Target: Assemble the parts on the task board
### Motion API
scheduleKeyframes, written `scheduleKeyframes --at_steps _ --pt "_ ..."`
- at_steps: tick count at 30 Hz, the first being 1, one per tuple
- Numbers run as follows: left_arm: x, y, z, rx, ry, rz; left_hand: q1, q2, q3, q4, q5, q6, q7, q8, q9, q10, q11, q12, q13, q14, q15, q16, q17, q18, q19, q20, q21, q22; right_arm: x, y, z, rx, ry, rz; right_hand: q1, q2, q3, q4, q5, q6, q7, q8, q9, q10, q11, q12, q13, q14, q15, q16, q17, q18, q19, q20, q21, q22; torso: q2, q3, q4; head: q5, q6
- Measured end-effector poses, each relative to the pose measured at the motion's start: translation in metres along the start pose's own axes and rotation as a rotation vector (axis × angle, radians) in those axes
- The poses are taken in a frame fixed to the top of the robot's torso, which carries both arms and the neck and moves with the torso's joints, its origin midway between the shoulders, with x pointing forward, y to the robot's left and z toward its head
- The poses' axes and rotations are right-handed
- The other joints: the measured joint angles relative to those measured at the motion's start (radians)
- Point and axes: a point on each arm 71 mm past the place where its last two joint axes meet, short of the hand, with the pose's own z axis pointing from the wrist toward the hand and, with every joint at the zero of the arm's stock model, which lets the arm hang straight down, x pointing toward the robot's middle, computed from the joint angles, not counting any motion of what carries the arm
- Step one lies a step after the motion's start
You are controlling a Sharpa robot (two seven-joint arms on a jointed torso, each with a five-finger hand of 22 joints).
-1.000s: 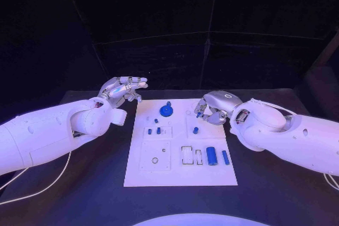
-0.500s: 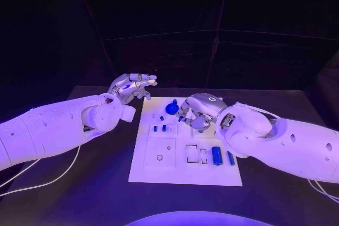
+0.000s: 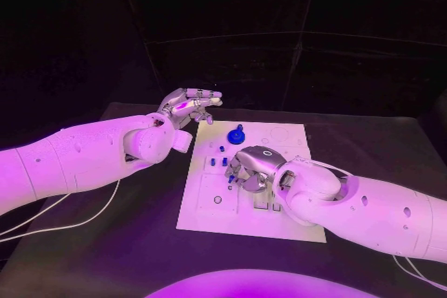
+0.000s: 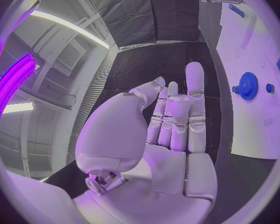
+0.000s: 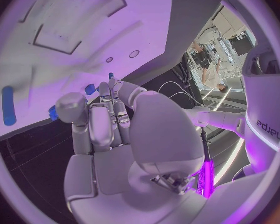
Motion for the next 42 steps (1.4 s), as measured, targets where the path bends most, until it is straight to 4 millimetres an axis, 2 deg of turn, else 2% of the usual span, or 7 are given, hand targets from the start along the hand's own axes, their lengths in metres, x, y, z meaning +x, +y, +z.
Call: scheduleKeyframes --at_steps 11,42 --pt "0.002 0.0 0.001 0.001 0.005 0.001 0.0 0.0 0.0 0.0 0.0 0.0 0.0 0.0 0.0 0.0 0.0 0.0 0.0 0.0 0.0 0.0 -0.002 0.0 0.0 0.0 0.0 0.0 0.012 0.002 0.003 -0.008 0.051 -0.008 0.0 0.0 0.0 0.0 0.0 0.0 0.0 0.0 0.0 0.0 0.0 0.0 0.0 0.0 0.0 0.0 0.0 0.0 0.0 0.0 0.0 0.0 -0.001 0.0009 -0.0012 0.011 -0.007" --pt "0.0 0.0 0.001 0.0 0.001 0.005 0.0 0.0 0.0 0.0 0.0 0.0 0.0 0.0 0.0 0.0 0.0 0.005 0.0 0.0 0.0 0.0 -0.002 0.0 0.0 0.0 0.0 -0.001 0.014 -0.002 0.003 -0.005 0.051 -0.036 -0.004 0.004 0.0 0.0 0.0 -0.001 0.0 -0.003 0.0 0.003 0.004 0.0 0.0 0.0 0.0 0.003 0.003 0.0 0.0 0.0 0.0 0.002 -0.001 0.0011 -0.0017 0.016 -0.019"
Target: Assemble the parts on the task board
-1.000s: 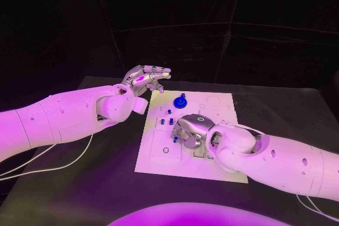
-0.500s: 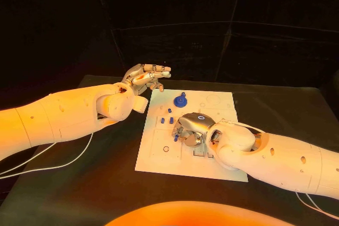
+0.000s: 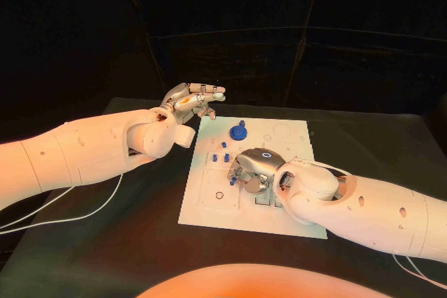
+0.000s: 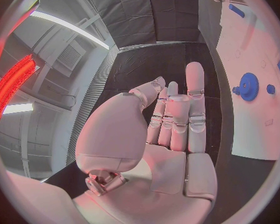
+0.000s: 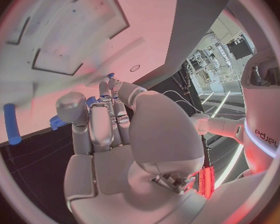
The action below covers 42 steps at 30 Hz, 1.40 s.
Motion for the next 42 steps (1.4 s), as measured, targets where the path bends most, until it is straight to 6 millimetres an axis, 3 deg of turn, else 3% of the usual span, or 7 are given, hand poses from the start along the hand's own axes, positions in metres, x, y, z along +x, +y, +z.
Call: scheduleKeyframes --at_steps 20,25,27,29,33,36,42 --pt "0.0 0.0 0.0 -0.002 0.0 0.001 0.0 0.0 0.0 0.0 0.0 0.0 0.0 0.0 0.0 0.0 0.0 0.0 0.0 0.0 0.0 0.0 0.0 0.0 0.0 0.0 0.0 0.0 0.002 0.007 0.007 -0.004 0.047 -0.051 -0.011 0.0 0.003 0.003 0.004 0.002 0.002 -0.005 0.001 0.0 0.0 0.0 0.003 0.0 0.0 0.0 -0.002 0.0 0.0 0.0 0.0 0.0 0.0 -0.0009 0.001 0.0 -0.003" --pt "0.0 0.0 0.0 -0.004 0.0 0.002 0.0 0.0 0.0 0.0 0.0 0.0 0.0 0.0 0.0 -0.007 0.0 0.0 0.0 0.0 0.0 0.0 0.0 0.0 0.0 0.0 0.0 0.0 0.003 0.008 0.007 -0.004 0.049 -0.057 -0.022 -0.012 0.003 0.003 0.004 0.002 0.003 -0.005 0.001 0.0 0.0 -0.011 0.002 0.0 0.0 0.0 -0.004 0.0 0.0 0.0 0.0 -0.003 0.0 -0.0004 0.001 0.001 -0.004" --pt "-0.001 0.0 0.0 -0.004 0.0 0.002 0.0 0.0 0.0 0.0 0.0 0.0 0.0 0.0 0.0 -0.007 0.0 0.0 0.0 0.0 0.0 0.0 0.0 0.0 0.0 0.0 0.0 0.0 0.003 0.008 0.007 -0.004 0.049 -0.058 -0.038 -0.018 -0.001 0.006 0.006 -0.014 0.013 -0.014 0.0 -0.029 0.01 -0.03 0.0 0.0 0.0 0.0 -0.011 0.0 -0.006 0.006 -0.001 -0.019 -0.001 -0.0004 0.001 0.001 -0.004" --pt "-0.001 0.0 0.0 -0.005 0.0 0.002 0.0 0.0 0.0 0.0 0.0 0.0 0.0 0.0 0.0 -0.007 0.0 0.0 0.0 0.0 0.0 0.0 0.0 0.0 0.0 0.0 0.0 0.0 0.003 0.007 0.007 -0.002 0.049 -0.058 -0.056 -0.029 -0.006 0.011 0.017 -0.047 0.025 -0.022 -0.002 -0.089 0.021 -0.065 -0.006 0.002 0.014 -0.018 -0.041 0.0 -0.031 0.014 -0.029 -0.064 -0.001 -0.0004 0.0009 0.001 -0.004" --pt "-0.001 0.0 0.0 -0.005 -0.001 0.003 0.0 0.0 0.0 0.0 0.0 0.0 0.0 0.0 0.0 -0.007 0.0 0.0 0.0 0.0 0.0 0.0 0.0 0.0 0.0 0.0 0.0 0.0 0.004 0.005 0.006 0.002 0.039 -0.053 -0.071 -0.045 -0.023 0.007 0.021 -0.118 0.029 -0.023 -0.005 -0.171 0.04 -0.1 -0.005 -0.004 0.026 -0.066 -0.107 0.0 -0.078 0.028 -0.089 -0.159 -0.001 -0.0004 0.0006 0.001 -0.003" --pt "-0.001 0.0 0.0 -0.006 -0.001 0.003 0.0 0.0 0.0 0.0 0.0 0.0 0.0 0.0 0.0 -0.007 0.0 0.0 0.0 0.0 0.0 0.0 0.0 0.0 0.0 0.0 0.0 0.0 0.002 0.004 0.004 0.002 0.018 -0.044 -0.069 -0.051 -0.032 0.005 0.023 -0.13 0.031 -0.023 -0.004 -0.19 0.043 -0.1 -0.002 -0.007 0.029 -0.082 -0.132 0.016 -0.09 0.032 -0.112 -0.197 0.0 -0.0002 0.0006 0.001 -0.002" --pt "-0.002 0.0 0.0 -0.008 -0.002 0.003 0.0 0.0 0.0 0.0 0.0 0.0 0.0 0.0 0.0 -0.007 0.0 0.0 0.0 0.0 0.0 0.0 0.0 0.0 0.0 0.0 0.0 -0.001 -0.005 0.0 -0.011 -0.002 -0.05 -0.009 -0.069 -0.051 -0.041 0.004 0.036 -0.139 0.033 -0.023 -0.004 -0.197 0.043 -0.099 -0.001 -0.007 0.029 -0.087 -0.141 0.016 -0.09 0.032 -0.12 -0.206 0.0 0.0004 0.0002 0.001 -0.001"
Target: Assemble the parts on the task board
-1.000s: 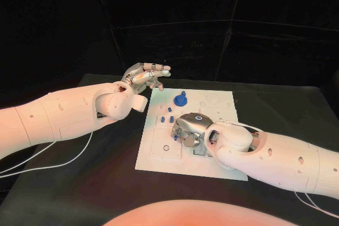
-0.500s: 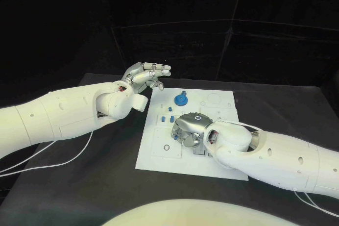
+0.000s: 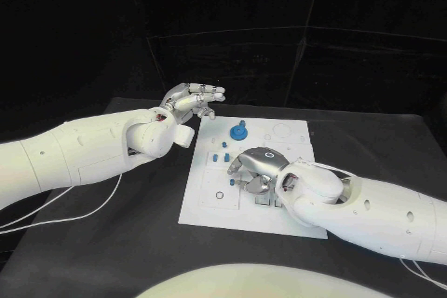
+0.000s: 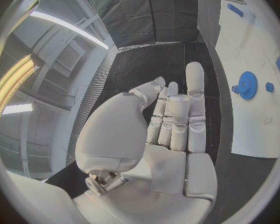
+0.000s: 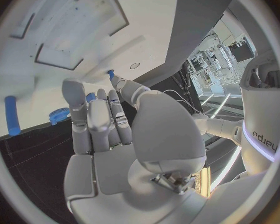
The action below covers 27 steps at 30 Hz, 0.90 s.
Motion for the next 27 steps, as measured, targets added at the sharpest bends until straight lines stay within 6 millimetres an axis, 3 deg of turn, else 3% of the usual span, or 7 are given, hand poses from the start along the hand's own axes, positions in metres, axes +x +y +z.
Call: scheduleKeyframes --at_steps 5,11,15,17,20,23,27 --pt "-0.001 0.0 0.0 -0.005 0.0 0.0 0.0 0.0 0.0 0.0 0.0 0.0 0.0 0.0 0.0 0.0 0.0 0.0 0.0 0.0 0.0 0.0 0.0 0.0 0.0 0.0 0.0 0.0 -0.012 -0.009 -0.017 0.013 -0.057 0.028 0.0 0.0 -0.01 0.005 0.005 0.0 0.0 0.0 0.002 0.0 0.0 0.012 0.001 0.0 0.0 0.0 0.002 0.0 0.0 0.0 0.0 0.0 -0.001 -0.0001 -0.0008 0.001 0.001" --pt "-0.001 0.001 0.0 -0.009 0.003 0.0 0.0 0.0 0.0 0.0 0.0 0.0 0.0 0.0 0.0 0.0 0.0 0.0 0.0 0.0 0.0 0.0 0.0 0.0 0.0 0.0 0.0 0.0 -0.05 -0.028 -0.033 0.055 -0.147 0.029 0.0 0.0 -0.021 0.004 0.011 0.006 -0.006 0.0 0.004 0.022 -0.007 0.044 0.004 0.0 0.0 0.0 0.001 0.0 0.0 0.0 0.0 0.0 -0.001 -0.0006 -0.0011 -0.006 0.009" --pt "-0.001 0.001 0.0 -0.011 0.006 -0.001 0.0 0.0 0.0 0.0 0.0 0.0 0.0 0.0 0.0 0.0 0.0 0.001 0.0 0.0 0.0 0.0 0.0 0.0 0.0 0.0 0.0 0.0 -0.069 -0.048 -0.043 0.103 -0.165 0.004 -0.015 -0.024 -0.051 0.006 0.011 -0.006 -0.017 0.0 0.003 0.025 -0.011 0.047 0.003 0.004 -0.004 -0.001 -0.007 0.0 0.0 0.0 -0.012 -0.012 -0.001 -0.001 -0.0012 -0.017 0.017" --pt "-0.001 0.001 0.0 -0.012 0.007 -0.001 0.0 0.0 0.0 0.0 0.0 0.0 0.0 0.0 0.0 0.0 0.0 0.004 0.0 0.0 0.0 0.0 0.0 0.0 0.0 0.0 0.0 0.0 -0.075 -0.06 -0.047 0.136 -0.156 -0.012 -0.022 -0.038 -0.081 0.013 0.018 -0.018 -0.029 0.0 0.002 0.002 -0.014 0.047 0.001 0.002 -0.006 -0.014 -0.022 0.0 -0.004 -0.004 -0.028 -0.03 -0.001 -0.0013 -0.0012 -0.022 0.02" --pt "0.0 0.001 0.0 -0.012 0.009 -0.002 0.0 0.0 0.0 0.0 0.0 0.0 0.0 0.0 0.0 0.0 0.0 0.004 0.0 0.0 0.0 0.0 0.0 0.0 0.0 0.0 0.0 0.0 -0.077 -0.074 -0.051 0.18 -0.125 -0.027 -0.023 -0.039 -0.158 0.028 0.028 -0.047 -0.043 0.0 0.002 -0.046 -0.008 0.06 0.002 -0.009 -0.002 -0.034 -0.052 0.0 -0.02 -0.002 -0.06 -0.069 -0.001 -0.0015 -0.0003 -0.028 0.024" --pt "0.0 0.001 0.0 -0.012 0.01 -0.002 0.0 0.0 0.0 0.0 0.0 0.0 0.0 0.0 0.0 0.0 0.0 0.004 0.0 0.0 0.0 0.0 0.0 0.0 0.0 0.0 0.0 0.0 -0.075 -0.082 -0.052 0.211 -0.082 -0.037 0.009 -0.023 -0.237 0.046 0.035 -0.062 -0.051 0.0 0.003 -0.08 -0.006 0.088 0.006 -0.017 -0.002 -0.037 -0.066 0.0 -0.025 0.004 -0.079 -0.09 0.0 -0.0013 0.0004 -0.03 0.025" --pt "0.0 0.001 0.001 -0.012 0.011 -0.002 0.0 0.0 0.0 0.0 0.0 0.0 0.0 0.0 0.0 0.0 0.0 0.004 0.0 0.0 0.0 0.0 0.0 0.0 0.0 0.0 0.0 0.0 -0.071 -0.087 -0.05 0.236 -0.027 -0.048 0.018 -0.013 -0.281 0.058 0.035 -0.064 -0.054 0.0 0.003 -0.093 -0.004 0.104 0.006 -0.018 0.0 -0.037 -0.069 0.0 -0.025 0.004 -0.081 -0.097 0.001 -0.0003 0.0008 -0.03 0.023"
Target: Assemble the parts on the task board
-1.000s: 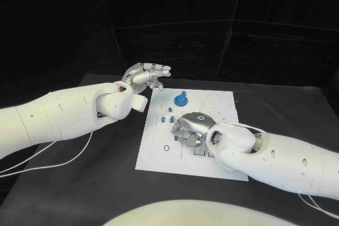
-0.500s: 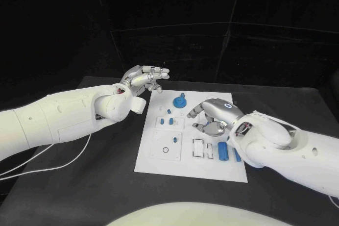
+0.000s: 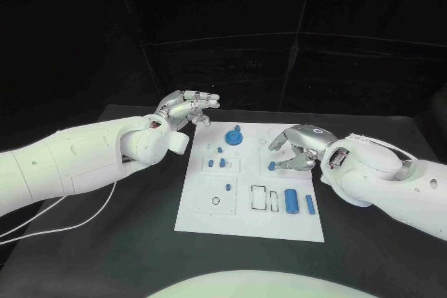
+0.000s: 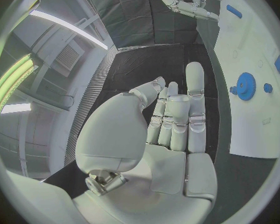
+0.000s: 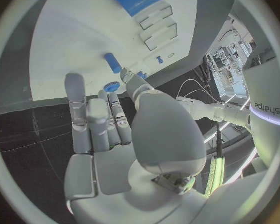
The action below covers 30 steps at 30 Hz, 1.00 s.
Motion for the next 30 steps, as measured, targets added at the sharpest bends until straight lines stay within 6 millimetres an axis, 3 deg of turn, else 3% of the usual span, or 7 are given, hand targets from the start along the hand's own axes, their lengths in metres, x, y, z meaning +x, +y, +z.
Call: scheduleKeyframes --at_steps 10,12,15,21,30 --pt "0.0 0.0 0.0 0.0 0.002 0.0 0.0 0.0 0.0 0.0 0.0 0.0 0.0 0.0 0.0 0.0 0.0 0.0 0.0 0.0 0.0 0.0 0.0 0.0 0.0 0.0 0.0 0.0 0.008 0.002 0.009 0.012 0.084 -0.028 0.029 0.018 -0.025 0.006 0.005 -0.007 0.0 0.0 0.0 -0.007 0.0 0.037 0.001 0.0 0.0 0.003 0.001 0.0 0.0 0.0 0.0 0.002 0.0 0.0 0.0004 0.001 -0.004" --pt "0.0 0.0 0.0 0.0 0.003 0.0 0.0 0.0 0.0 0.0 0.0 0.0 0.0 0.0 0.0 0.0 0.0 0.0 0.0 0.0 0.0 0.0 0.0 0.0 0.0 0.0 0.0 0.0 0.009 0.003 0.011 0.01 0.094 -0.032 0.039 0.028 -0.025 0.006 0.005 -0.006 0.001 0.0 0.0 0.002 -0.008 0.05 0.003 0.001 -0.001 0.007 0.005 0.0 0.006 -0.006 0.0 0.009 0.0 -0.0001 0.0004 0.001 -0.003" --pt "0.001 0.0 0.001 0.0 0.004 0.0 0.0 0.0 0.0 0.0 0.0 0.0 0.0 0.0 0.0 0.0 0.0 0.0 0.0 0.0 0.0 0.0 0.0 0.0 0.0 0.0 0.0 0.0 0.011 0.005 0.015 0.009 0.108 -0.037 0.05 0.039 -0.025 0.006 0.005 0.018 0.015 0.008 0.004 0.049 -0.016 0.074 0.003 0.01 -0.01 0.011 0.009 0.0 0.025 -0.009 0.012 0.028 0.0 -0.0003 0.0004 0.001 -0.002" --pt "0.001 0.0 0.001 0.0 0.004 0.0 0.0 0.0 0.0 0.0 0.0 0.0 0.0 0.0 0.0 0.0 0.0 0.0 0.0 0.0 0.0 0.0 0.0 0.0 0.0 0.0 0.0 0.0 0.014 0.006 0.019 0.004 0.129 -0.043 0.042 0.067 0.01 0.014 0.005 0.083 0.021 0.023 0.007 0.146 -0.03 0.078 -0.008 0.02 -0.02 0.026 0.026 0.0 0.062 -0.018 0.055 0.091 0.0 -0.0003 0.0004 0.001 -0.005" --pt "0.0 0.0 0.001 0.0 0.003 0.001 0.0 0.0 -0.003 -0.003 0.0 0.0 0.0 0.0 0.0 0.0 0.0 0.004 0.001 0.0 0.0 0.004 0.004 0.0 0.0 0.0 0.0 -0.001 0.017 0.004 0.022 0.002 0.158 -0.049 0.035 0.073 0.059 0.028 0.005 0.131 0.023 0.029 0.006 0.224 -0.034 0.039 -0.009 0.024 -0.023 0.046 0.057 0.0 0.081 -0.023 0.085 0.14 0.0 -0.0004 -0.0003 0.002 -0.007"
